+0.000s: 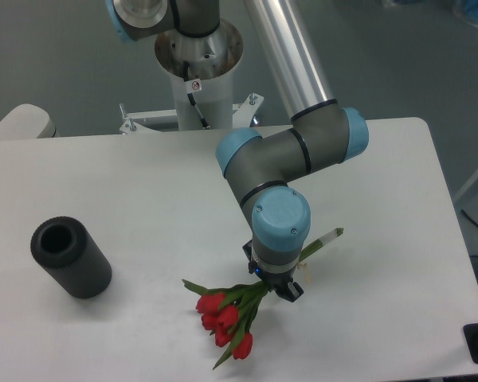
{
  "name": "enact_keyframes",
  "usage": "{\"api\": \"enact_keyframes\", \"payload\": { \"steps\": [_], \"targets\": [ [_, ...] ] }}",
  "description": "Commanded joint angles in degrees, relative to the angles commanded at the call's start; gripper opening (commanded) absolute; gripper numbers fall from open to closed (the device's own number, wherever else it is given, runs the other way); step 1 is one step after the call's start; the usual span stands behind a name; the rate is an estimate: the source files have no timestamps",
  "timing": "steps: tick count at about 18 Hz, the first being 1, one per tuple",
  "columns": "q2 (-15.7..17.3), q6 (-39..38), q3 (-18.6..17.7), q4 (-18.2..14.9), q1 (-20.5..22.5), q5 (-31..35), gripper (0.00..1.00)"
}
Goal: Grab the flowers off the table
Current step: 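Lift the grasped tulips off the table and pull them back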
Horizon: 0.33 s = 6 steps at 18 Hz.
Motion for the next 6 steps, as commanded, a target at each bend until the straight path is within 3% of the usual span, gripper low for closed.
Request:
{"api": "enact_keyframes", "payload": {
  "steps": [6],
  "targets": [
    [0.0,-0.1,-0.2,0.1,-0.1,0.1,0.03]
  ]
}}
